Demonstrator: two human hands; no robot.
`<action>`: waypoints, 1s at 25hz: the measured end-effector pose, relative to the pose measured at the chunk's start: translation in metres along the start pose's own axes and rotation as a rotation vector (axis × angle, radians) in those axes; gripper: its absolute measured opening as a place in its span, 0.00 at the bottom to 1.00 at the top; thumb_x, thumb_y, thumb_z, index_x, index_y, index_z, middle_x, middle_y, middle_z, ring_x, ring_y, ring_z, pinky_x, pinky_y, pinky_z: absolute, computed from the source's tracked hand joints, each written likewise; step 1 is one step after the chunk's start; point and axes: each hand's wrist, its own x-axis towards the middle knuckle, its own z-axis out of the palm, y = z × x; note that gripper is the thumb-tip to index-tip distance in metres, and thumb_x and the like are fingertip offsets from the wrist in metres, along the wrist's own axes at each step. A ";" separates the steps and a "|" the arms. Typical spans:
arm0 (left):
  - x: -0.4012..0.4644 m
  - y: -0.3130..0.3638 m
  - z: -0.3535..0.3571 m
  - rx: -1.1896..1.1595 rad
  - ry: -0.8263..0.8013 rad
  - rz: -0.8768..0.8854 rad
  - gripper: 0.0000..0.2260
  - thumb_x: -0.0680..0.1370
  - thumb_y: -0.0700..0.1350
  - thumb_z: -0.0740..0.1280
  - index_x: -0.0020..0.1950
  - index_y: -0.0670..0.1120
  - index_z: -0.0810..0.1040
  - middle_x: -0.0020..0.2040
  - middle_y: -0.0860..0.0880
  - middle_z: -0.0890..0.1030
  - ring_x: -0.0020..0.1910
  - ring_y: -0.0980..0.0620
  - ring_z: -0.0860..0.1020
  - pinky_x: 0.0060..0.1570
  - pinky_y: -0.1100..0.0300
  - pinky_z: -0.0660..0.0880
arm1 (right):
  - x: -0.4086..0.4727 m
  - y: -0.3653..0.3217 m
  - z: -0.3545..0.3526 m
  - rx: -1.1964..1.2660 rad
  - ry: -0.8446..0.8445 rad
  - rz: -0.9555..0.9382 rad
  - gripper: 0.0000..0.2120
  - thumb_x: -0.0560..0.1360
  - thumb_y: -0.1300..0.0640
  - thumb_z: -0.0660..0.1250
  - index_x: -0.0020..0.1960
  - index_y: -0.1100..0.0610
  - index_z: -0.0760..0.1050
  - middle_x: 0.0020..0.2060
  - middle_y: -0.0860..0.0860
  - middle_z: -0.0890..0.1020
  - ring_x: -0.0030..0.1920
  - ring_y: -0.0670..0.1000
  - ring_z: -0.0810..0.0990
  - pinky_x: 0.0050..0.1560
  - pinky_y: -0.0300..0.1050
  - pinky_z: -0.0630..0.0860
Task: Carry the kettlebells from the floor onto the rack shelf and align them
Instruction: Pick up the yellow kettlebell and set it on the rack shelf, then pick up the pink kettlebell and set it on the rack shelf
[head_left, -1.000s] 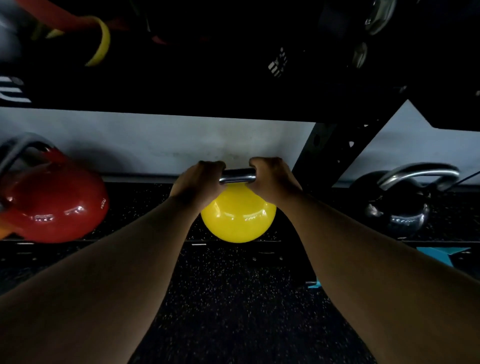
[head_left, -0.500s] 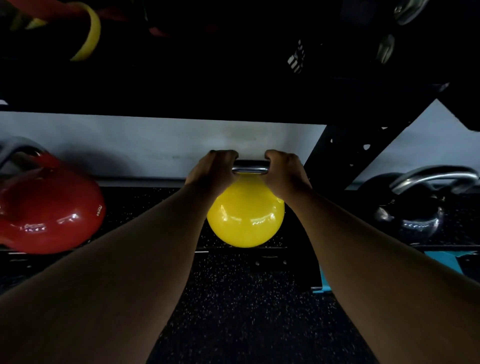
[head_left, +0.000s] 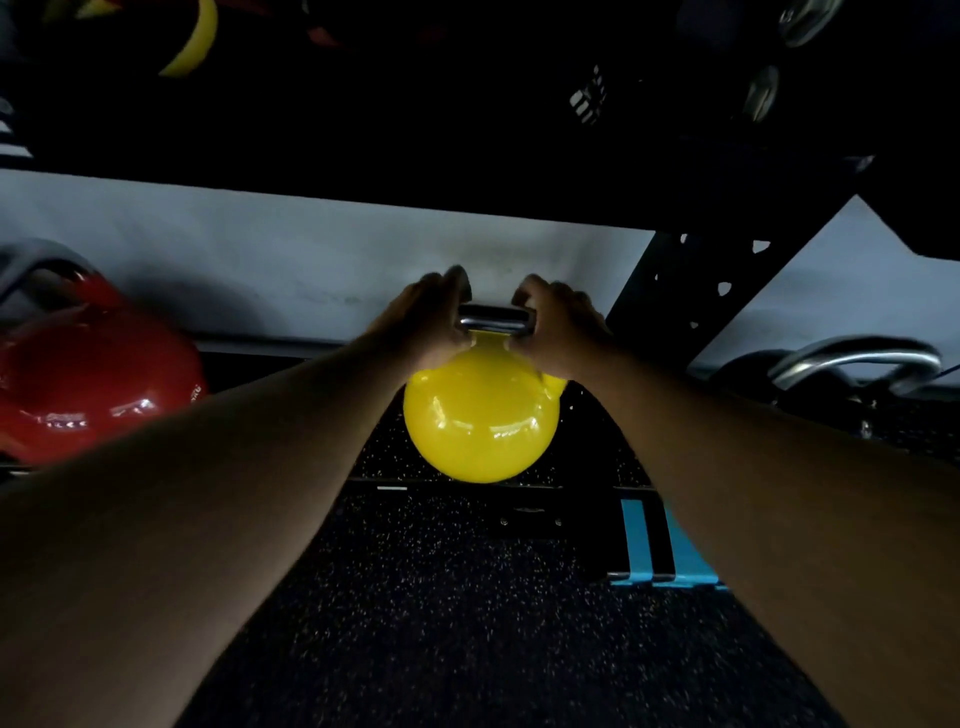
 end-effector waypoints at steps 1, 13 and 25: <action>-0.005 -0.001 -0.003 -0.021 -0.008 -0.008 0.27 0.67 0.47 0.75 0.63 0.51 0.67 0.56 0.43 0.76 0.53 0.43 0.77 0.48 0.49 0.77 | -0.001 0.000 -0.006 -0.018 -0.014 -0.041 0.22 0.70 0.52 0.72 0.62 0.49 0.69 0.58 0.57 0.75 0.59 0.60 0.71 0.56 0.54 0.70; -0.247 -0.085 -0.057 0.021 0.070 -0.582 0.27 0.69 0.52 0.71 0.67 0.55 0.68 0.67 0.47 0.72 0.67 0.44 0.69 0.65 0.47 0.66 | -0.070 -0.162 0.034 -0.116 -0.165 -0.677 0.18 0.73 0.48 0.68 0.63 0.49 0.73 0.56 0.52 0.78 0.61 0.58 0.74 0.63 0.55 0.68; -0.837 -0.062 -0.018 -0.338 0.305 -1.425 0.09 0.76 0.46 0.64 0.53 0.58 0.76 0.54 0.55 0.80 0.52 0.52 0.78 0.56 0.49 0.76 | -0.434 -0.438 0.227 -0.191 -0.796 -1.364 0.12 0.79 0.48 0.61 0.62 0.45 0.72 0.52 0.44 0.78 0.54 0.49 0.76 0.60 0.52 0.68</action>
